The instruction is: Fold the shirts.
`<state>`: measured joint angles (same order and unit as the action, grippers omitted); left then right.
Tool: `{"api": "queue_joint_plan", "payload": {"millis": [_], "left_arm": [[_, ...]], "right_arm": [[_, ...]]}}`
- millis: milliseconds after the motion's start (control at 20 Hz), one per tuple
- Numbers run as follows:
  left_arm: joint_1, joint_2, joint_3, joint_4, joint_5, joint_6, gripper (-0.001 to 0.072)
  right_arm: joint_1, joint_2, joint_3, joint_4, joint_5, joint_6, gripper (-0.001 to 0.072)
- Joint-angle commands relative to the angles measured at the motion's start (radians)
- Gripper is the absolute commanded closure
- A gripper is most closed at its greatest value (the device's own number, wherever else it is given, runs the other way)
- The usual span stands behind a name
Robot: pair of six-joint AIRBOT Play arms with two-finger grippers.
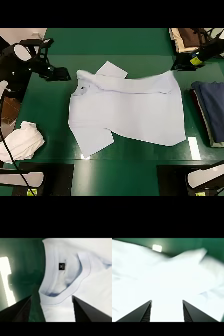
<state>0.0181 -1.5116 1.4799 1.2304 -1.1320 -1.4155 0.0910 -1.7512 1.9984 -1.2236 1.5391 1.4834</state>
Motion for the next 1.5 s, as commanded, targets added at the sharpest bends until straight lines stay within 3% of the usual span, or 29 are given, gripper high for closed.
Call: {"api": "queue_joint_plan", "payload": {"millis": [0,50,400,600,1050,1300,1350,1400,1450], "left_arm": [[0.099,-0.020,0.015,-0.059,-0.171,0.028,0.0121],[0.121,-0.001,-0.006,-0.059,-0.210,0.038,0.0222],[0.125,0.327,-0.564,-0.106,-0.089,0.055,0.0225],[0.125,0.357,-0.759,-0.195,-0.022,0.090,0.0226],[0.123,0.357,-0.856,-0.341,0.111,0.146,0.0227],[-0.041,0.357,-0.853,-0.325,0.189,0.140,0.0230],[-0.042,0.357,-0.842,-0.325,0.177,0.123,0.0250],[-0.039,0.357,-0.824,-0.315,0.156,0.114,0.0512],[-0.039,0.358,-0.800,-0.307,0.135,0.115,0.0676]], "right_arm": [[-0.031,-0.046,0.039,0.149,0.036,-0.003,0.0264],[-0.043,-0.009,-0.018,0.185,0.034,-0.026,0.0265],[-0.051,0.310,-0.483,0.184,-0.087,-0.064,0.0265],[-0.051,0.436,-0.615,0.183,-0.144,-0.064,0.0266],[-0.051,0.517,-0.660,0.185,-0.151,-0.063,0.0266],[-0.058,0.517,-0.660,0.184,-0.134,-0.052,0.0266],[-0.070,0.517,-0.660,0.183,-0.112,-0.052,0.0266],[-0.091,0.517,-0.661,0.176,-0.080,-0.052,0.0266],[-0.115,0.518,-0.669,0.171,-0.054,-0.052,0.0266]]}}
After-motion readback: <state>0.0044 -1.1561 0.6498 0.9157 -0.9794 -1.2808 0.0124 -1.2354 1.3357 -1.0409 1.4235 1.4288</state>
